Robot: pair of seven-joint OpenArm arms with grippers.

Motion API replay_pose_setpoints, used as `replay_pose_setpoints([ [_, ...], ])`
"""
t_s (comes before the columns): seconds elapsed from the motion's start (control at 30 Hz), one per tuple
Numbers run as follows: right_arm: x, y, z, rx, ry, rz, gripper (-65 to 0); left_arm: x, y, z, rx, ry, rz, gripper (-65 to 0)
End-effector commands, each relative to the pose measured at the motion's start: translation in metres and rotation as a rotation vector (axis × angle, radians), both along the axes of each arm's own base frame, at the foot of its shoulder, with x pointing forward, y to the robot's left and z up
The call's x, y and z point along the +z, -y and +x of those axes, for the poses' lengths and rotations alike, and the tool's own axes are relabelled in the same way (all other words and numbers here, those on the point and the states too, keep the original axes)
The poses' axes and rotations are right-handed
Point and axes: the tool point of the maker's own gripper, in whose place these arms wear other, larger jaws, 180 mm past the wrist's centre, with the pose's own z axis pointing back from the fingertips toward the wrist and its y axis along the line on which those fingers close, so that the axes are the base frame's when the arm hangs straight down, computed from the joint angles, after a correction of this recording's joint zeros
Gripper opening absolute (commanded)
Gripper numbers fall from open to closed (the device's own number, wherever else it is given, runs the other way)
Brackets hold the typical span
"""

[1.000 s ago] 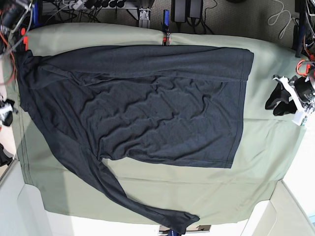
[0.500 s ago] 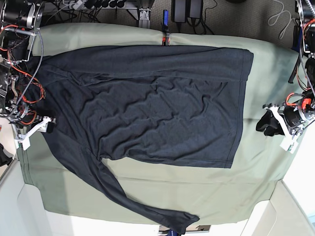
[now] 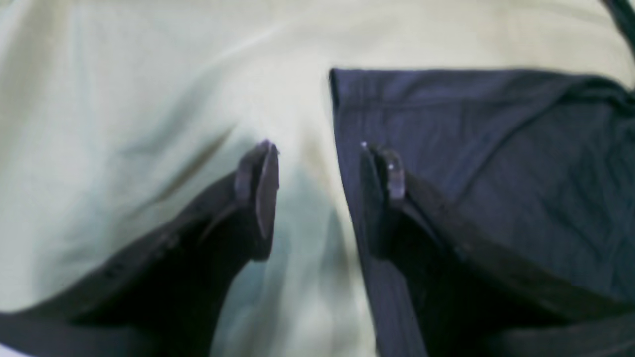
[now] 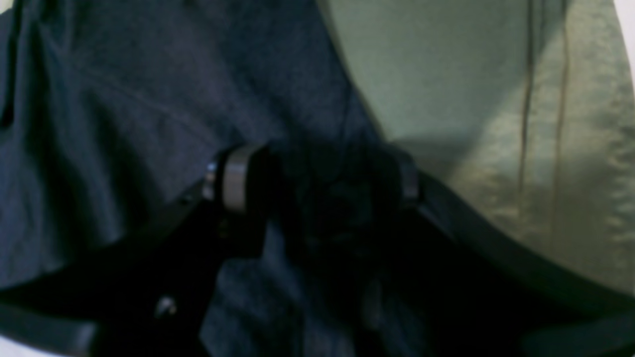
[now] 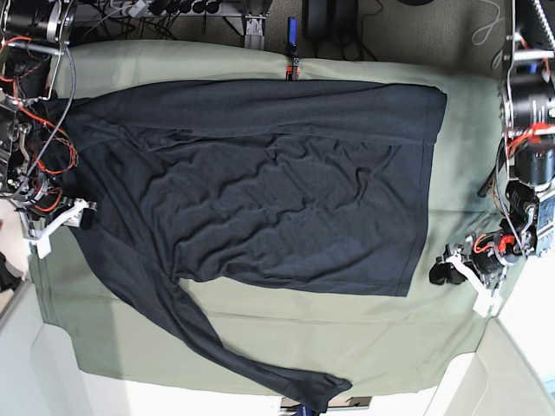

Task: Fold the T-shirt properly
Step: 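Grasp the shirt's side edge near the hem with the left gripper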

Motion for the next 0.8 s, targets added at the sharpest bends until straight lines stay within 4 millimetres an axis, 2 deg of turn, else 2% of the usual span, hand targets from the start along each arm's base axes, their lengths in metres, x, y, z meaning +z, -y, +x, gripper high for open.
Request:
replay_pose_setpoints([
  [0.0,-0.001,0.007,-0.005,-0.004,-0.042,-0.02,-32.4,0.018,-0.004,0.015,0.024,0.055,-0.014,-35.1],
  [0.2,-0.002,0.006,-0.006,-0.004,-0.046,-0.011,-32.4,0.004,0.026,0.025,0.023,0.053,-0.079,-35.1],
  [0.43,0.0,0.002,-0.005,-0.006,-0.04,0.015,-32.4,-0.022,0.049,0.026,0.012,-0.004,0.026,-35.1],
  [0.77,0.002,-0.001,-0.002,-0.01,-0.025,0.04,-32.5,-0.016,0.079,0.026,-0.081,0.024,-0.067,-35.9],
])
